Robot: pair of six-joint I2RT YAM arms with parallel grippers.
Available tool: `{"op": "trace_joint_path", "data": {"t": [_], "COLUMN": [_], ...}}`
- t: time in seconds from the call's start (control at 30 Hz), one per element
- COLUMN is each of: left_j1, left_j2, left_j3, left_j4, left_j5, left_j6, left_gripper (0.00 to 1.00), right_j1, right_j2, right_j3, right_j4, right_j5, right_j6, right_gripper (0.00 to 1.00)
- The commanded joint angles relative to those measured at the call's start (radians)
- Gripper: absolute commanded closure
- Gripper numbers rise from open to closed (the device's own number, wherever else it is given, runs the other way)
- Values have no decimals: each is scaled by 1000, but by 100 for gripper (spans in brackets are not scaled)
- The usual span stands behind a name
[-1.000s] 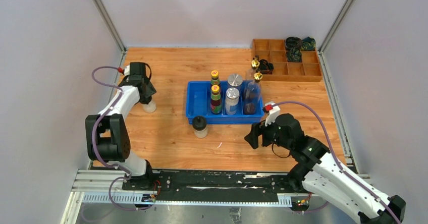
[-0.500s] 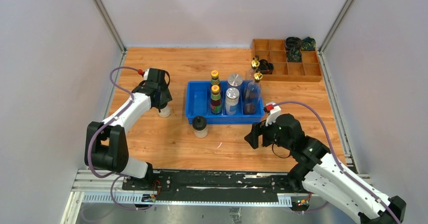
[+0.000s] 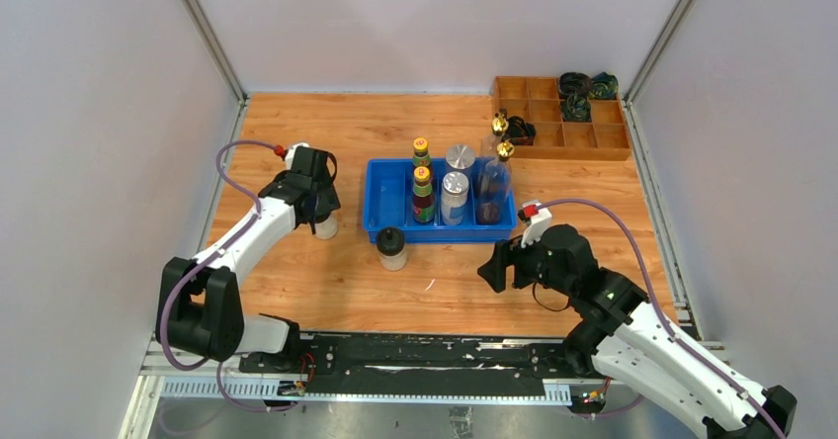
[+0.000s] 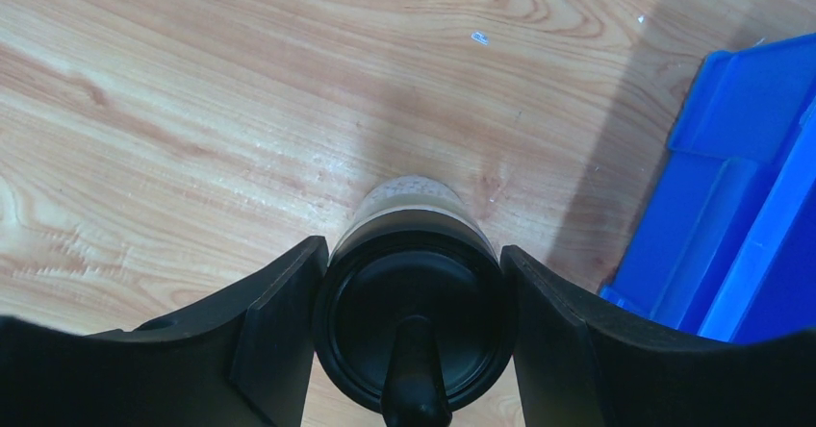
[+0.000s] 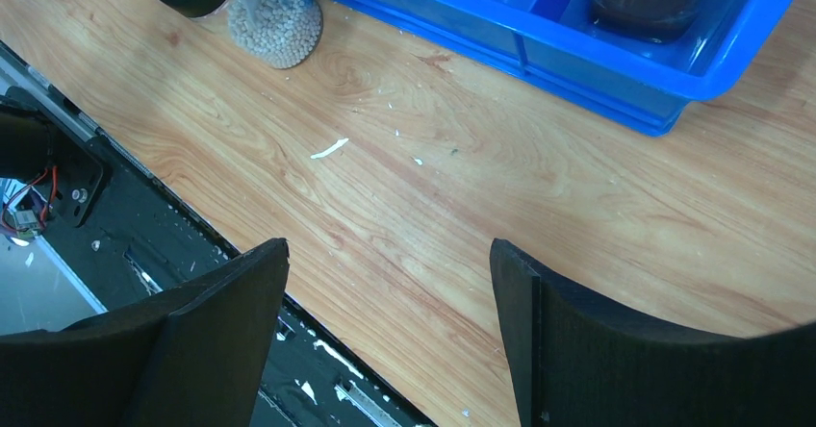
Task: Organize the condiment bottles
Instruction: Pick up the bottle from the corner of the board.
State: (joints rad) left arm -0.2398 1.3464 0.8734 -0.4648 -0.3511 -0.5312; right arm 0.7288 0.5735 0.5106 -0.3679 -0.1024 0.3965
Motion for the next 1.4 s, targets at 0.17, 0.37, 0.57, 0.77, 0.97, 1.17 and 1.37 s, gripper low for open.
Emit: {"op": "trace_joint_path", "data": {"t": [0.17, 0.37, 0.57, 0.77, 0.97, 1.17, 1.37], "left_j1": [-10, -10, -11, -15, -28, -63, -129], "left_j2": [-2, -44, -75, -94, -109, -58, 79], "left_j3": [-71, -52, 7, 106, 288, 516, 763], "left_j4": [-76, -87, -127, -193, -275, -357, -431], "left_j5": [32, 29, 30, 54, 91, 147, 168], "left_j6": [34, 40, 49, 70, 103, 128, 146], "left_gripper": [43, 47, 48, 48, 48, 48, 48], "right_j1": [28, 36, 38, 39, 40, 41, 41], "right_j2": [-14, -9, -5, -9, -19, -43, -75], "right_j3": [10, 23, 34, 28, 25, 22, 27], "right_j4": [-43, -56, -60, -60, -60, -67, -99], "right_j5": [12, 16, 21, 21, 25, 27, 37], "right_j6": [16, 13, 8, 4, 6, 13, 17], "right_gripper": [18, 18, 18, 18, 18, 18, 18]}}
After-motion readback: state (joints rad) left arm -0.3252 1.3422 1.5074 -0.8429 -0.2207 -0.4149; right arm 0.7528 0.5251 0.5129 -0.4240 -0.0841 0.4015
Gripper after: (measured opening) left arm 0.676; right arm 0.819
